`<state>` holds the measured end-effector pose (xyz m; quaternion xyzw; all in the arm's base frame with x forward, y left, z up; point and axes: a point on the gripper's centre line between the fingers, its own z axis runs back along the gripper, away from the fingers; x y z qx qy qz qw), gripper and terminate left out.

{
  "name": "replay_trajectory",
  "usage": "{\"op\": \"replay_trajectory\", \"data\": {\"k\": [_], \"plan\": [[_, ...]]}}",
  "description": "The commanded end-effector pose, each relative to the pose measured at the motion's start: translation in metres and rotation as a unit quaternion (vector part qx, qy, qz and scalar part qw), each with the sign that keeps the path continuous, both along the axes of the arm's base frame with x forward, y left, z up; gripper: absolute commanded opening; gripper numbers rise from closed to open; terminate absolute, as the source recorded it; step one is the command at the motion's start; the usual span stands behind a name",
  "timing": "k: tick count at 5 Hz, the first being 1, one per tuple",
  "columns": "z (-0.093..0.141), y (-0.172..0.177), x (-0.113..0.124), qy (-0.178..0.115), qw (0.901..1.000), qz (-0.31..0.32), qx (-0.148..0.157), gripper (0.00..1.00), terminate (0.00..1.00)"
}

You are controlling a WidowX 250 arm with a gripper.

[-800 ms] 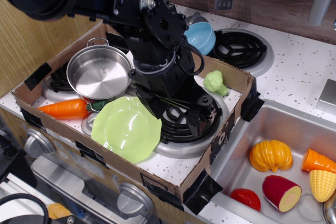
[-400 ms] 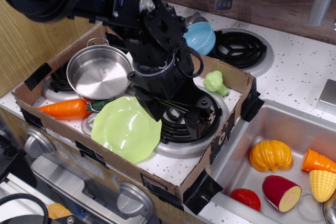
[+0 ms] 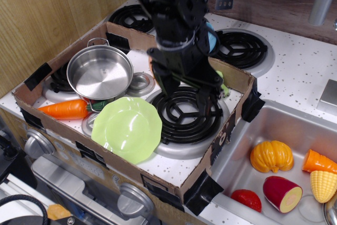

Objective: Put broccoli in pot

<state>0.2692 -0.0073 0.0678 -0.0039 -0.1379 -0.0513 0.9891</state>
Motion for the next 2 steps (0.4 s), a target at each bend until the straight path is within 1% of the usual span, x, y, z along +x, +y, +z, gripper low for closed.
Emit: {"op": "replay_trajectory", "data": {"k": [1, 2], "plan": [[0.007, 0.001, 0.041, -0.009, 0.9998, -0.016, 0.012, 1.0, 0.0], [-0.005, -0.002, 0.058, -0.014, 0.9995, -0.024, 0.015, 1.0, 0.0]]}}
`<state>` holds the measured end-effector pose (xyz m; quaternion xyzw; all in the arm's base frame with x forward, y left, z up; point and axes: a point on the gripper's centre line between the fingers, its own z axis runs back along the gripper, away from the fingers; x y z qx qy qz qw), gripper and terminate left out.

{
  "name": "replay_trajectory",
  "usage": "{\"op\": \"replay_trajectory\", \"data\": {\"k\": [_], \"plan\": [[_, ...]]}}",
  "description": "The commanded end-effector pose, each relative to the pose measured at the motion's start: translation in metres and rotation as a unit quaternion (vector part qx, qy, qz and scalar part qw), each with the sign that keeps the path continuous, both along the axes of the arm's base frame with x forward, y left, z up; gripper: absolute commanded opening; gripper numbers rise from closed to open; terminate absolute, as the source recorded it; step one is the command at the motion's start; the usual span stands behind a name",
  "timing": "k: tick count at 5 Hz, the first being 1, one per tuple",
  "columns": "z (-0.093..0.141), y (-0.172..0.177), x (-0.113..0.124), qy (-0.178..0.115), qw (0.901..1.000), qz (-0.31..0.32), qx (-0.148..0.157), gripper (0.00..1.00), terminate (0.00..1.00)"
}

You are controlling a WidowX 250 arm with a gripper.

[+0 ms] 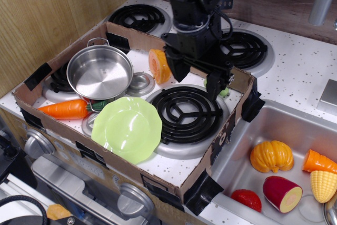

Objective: Put broccoli in pot

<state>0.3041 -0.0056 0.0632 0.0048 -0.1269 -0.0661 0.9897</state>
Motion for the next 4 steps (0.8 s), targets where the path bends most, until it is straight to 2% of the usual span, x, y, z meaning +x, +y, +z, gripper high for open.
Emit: {"op": "replay_trajectory", "data": {"k": [1, 3, 4], "plan": [[-0.011, -0.002, 0.037, -0.023, 0.9996, -0.017, -0.001, 1.0, 0.0], [-0.027, -0.001, 0.053, -0.02, 0.9993, -0.027, -0.017, 1.0, 0.0], [-0.042, -0.002, 0.06, -0.017, 0.9988, -0.029, -0.036, 1.0, 0.0]]}}
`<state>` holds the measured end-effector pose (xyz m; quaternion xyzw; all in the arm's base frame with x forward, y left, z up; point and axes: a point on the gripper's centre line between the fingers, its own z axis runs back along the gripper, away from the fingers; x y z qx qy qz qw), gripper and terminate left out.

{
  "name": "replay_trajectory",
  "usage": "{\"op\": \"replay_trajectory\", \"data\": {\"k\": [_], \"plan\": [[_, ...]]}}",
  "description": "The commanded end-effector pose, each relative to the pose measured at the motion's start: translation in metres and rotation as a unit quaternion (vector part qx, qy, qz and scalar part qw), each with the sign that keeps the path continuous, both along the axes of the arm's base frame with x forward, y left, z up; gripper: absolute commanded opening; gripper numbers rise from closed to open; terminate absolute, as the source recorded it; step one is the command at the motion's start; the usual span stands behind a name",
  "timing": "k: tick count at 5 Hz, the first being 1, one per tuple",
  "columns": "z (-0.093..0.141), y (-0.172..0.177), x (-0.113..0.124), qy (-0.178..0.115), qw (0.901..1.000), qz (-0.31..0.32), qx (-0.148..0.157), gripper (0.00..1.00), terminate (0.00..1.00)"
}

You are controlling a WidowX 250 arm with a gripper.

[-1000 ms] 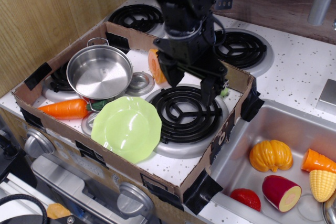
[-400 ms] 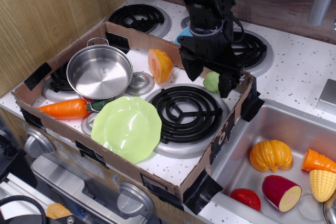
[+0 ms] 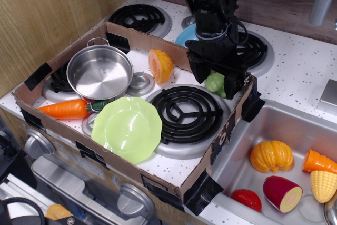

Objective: Put broccoli in pot

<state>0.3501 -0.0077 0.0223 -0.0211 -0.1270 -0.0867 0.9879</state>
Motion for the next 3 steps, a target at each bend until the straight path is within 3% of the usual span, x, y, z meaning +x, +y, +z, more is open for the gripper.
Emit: {"op": "replay_trajectory", "data": {"k": [1, 2, 3], "plan": [[-0.012, -0.003, 0.018, -0.014, 0.9995, -0.006, -0.029, 1.0, 0.0], [-0.013, -0.004, 0.02, -0.017, 0.9995, -0.009, -0.027, 1.0, 0.0], [0.002, -0.001, 0.019, -0.024, 0.9996, -0.006, -0.01, 0.0, 0.0]]}}
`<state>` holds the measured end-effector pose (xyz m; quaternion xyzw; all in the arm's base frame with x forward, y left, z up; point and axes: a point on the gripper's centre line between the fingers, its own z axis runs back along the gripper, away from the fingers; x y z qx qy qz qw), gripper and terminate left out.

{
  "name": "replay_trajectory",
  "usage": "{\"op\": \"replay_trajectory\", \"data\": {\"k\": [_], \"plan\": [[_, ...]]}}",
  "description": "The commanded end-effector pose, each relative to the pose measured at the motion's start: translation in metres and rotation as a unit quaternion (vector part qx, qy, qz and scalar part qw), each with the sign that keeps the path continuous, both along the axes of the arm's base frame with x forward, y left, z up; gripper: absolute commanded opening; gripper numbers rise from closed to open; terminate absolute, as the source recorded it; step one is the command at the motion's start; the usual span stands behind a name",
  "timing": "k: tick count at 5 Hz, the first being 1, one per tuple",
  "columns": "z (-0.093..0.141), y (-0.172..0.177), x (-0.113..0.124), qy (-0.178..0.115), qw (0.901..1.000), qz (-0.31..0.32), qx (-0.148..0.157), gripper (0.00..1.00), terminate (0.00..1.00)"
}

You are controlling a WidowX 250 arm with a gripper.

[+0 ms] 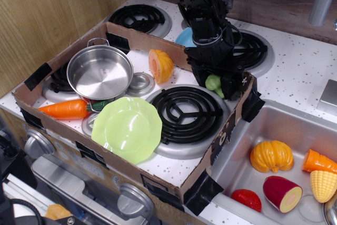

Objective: Put broccoli in pot

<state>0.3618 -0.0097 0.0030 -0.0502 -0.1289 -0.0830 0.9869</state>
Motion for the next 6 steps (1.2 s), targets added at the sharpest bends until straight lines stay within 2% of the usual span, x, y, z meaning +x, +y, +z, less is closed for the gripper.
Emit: {"op": "replay_trajectory", "data": {"k": [1, 2, 3, 4, 6], "plan": [[0.052, 0.003, 0.003, -0.041, 0.9977, -0.005, 0.055, 0.0, 0.0], [0.083, 0.008, 0.004, -0.036, 0.9961, -0.005, 0.081, 0.0, 0.0], [0.105, 0.012, 0.008, -0.046, 0.9929, -0.008, 0.11, 0.0, 0.0], [0.106, 0.029, 0.007, -0.036, 0.9903, -0.008, 0.134, 0.0, 0.0], [0.097, 0.08, -0.02, -0.025, 0.9857, 0.055, 0.157, 0.0, 0.0]]}}
